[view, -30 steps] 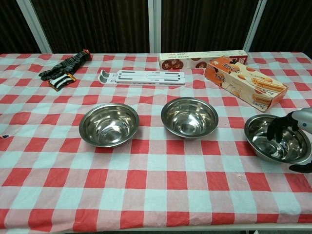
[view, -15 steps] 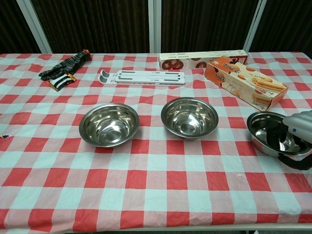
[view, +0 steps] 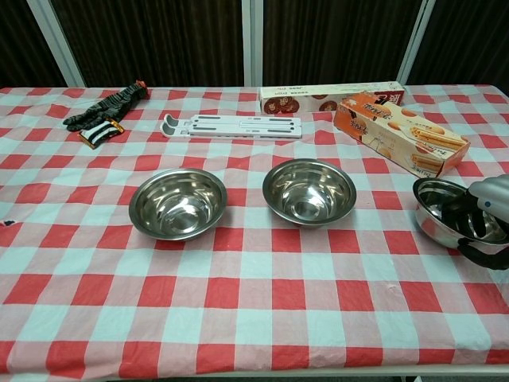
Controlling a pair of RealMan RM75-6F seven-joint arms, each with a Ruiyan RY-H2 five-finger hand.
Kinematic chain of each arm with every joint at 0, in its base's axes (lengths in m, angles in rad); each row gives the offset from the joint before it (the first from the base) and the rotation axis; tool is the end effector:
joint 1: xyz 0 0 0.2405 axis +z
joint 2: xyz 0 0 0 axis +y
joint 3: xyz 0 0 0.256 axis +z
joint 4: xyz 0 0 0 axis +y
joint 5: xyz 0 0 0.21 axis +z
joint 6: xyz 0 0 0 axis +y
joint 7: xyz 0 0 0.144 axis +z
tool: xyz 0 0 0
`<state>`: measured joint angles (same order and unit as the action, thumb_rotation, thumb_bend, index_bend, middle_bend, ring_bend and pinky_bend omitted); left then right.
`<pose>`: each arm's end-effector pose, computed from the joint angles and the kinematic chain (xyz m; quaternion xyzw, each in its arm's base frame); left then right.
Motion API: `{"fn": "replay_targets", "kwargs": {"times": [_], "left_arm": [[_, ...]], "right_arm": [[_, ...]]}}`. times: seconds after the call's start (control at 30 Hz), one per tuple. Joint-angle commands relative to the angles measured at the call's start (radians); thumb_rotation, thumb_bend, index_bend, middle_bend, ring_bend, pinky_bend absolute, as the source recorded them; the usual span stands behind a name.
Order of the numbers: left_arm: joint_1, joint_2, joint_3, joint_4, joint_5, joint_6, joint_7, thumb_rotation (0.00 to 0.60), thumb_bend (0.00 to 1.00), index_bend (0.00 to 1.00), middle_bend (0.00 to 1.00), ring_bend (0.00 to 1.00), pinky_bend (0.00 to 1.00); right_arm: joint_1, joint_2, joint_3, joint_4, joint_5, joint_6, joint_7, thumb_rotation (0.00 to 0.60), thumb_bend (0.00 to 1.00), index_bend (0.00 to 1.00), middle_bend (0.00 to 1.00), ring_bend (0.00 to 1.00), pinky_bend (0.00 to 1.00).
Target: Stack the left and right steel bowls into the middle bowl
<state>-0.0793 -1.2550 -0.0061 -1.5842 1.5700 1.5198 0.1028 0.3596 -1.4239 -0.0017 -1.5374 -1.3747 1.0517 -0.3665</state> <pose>-0.2954 0.1691 0.1134 -0.6155 -0.3774 -0.3993 0.5650 -0.2638 -0.2297 0.0053 0.7621 -0.3856 0.2657 0.4470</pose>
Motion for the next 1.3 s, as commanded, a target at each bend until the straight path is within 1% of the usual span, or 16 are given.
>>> {"fn": "replay_targets", "kwargs": {"times": [0.03,0.23,0.43,0.6,0.7,0.8,0.97,1.17,1.3], "left_arm": [[0.001,0.001,0.0,0.0,0.0,0.0,-0.001,0.6,0.14,0.31,0.39,0.3,0.32],[0.0,0.003,0.0,-0.001,0.0,0.001,-0.001,0.6,0.14,0.31,0.39,0.3,0.32],[-0.003,-0.001,0.0,0.001,0.0,-0.005,0.0,0.6,0.14,0.31,0.39,0.3,0.32],[-0.003,-0.002,0.0,0.003,-0.003,-0.008,-0.003,0.6,0.14,0.31,0.39,0.3,0.32],[-0.002,-0.001,0.001,0.007,-0.006,-0.009,-0.006,0.6,0.14,0.31,0.39,0.3,0.32],[-0.001,-0.002,0.0,0.009,-0.009,-0.01,-0.008,0.6,0.14,0.31,0.39,0.3,0.32],[-0.003,-0.003,0.005,0.015,-0.011,-0.021,-0.002,0.6,0.14,0.31,0.39,0.3,0.32],[-0.007,0.0,0.006,0.018,-0.012,-0.029,-0.003,0.6,0.14,0.31,0.39,0.3,0.32],[-0.009,-0.001,0.008,0.027,-0.012,-0.035,-0.012,0.6,0.14,0.31,0.39,0.3,0.32]], "right_arm": [[0.001,0.004,-0.001,-0.002,-0.002,0.003,0.005,0.6,0.48,0.7,0.6,0.51,0.65],[0.005,0.021,0.007,-0.023,-0.008,0.022,0.005,0.6,0.48,0.7,0.6,0.52,0.66],[0.022,0.067,0.032,-0.103,-0.044,0.059,-0.016,0.6,0.48,0.7,0.6,0.52,0.66],[0.061,0.097,0.074,-0.185,-0.058,0.065,-0.068,0.6,0.48,0.7,0.61,0.52,0.66],[0.098,0.098,0.105,-0.222,-0.052,0.045,-0.109,0.6,0.49,0.71,0.61,0.53,0.67],[0.143,0.081,0.131,-0.241,-0.039,0.011,-0.147,0.6,0.48,0.71,0.61,0.53,0.67],[0.224,0.009,0.163,-0.229,0.017,-0.066,-0.2,0.6,0.48,0.71,0.61,0.53,0.67],[0.285,-0.08,0.168,-0.162,0.099,-0.118,-0.253,0.6,0.48,0.71,0.61,0.53,0.67],[0.309,-0.116,0.166,-0.117,0.14,-0.13,-0.278,0.6,0.48,0.71,0.61,0.53,0.67]]}}
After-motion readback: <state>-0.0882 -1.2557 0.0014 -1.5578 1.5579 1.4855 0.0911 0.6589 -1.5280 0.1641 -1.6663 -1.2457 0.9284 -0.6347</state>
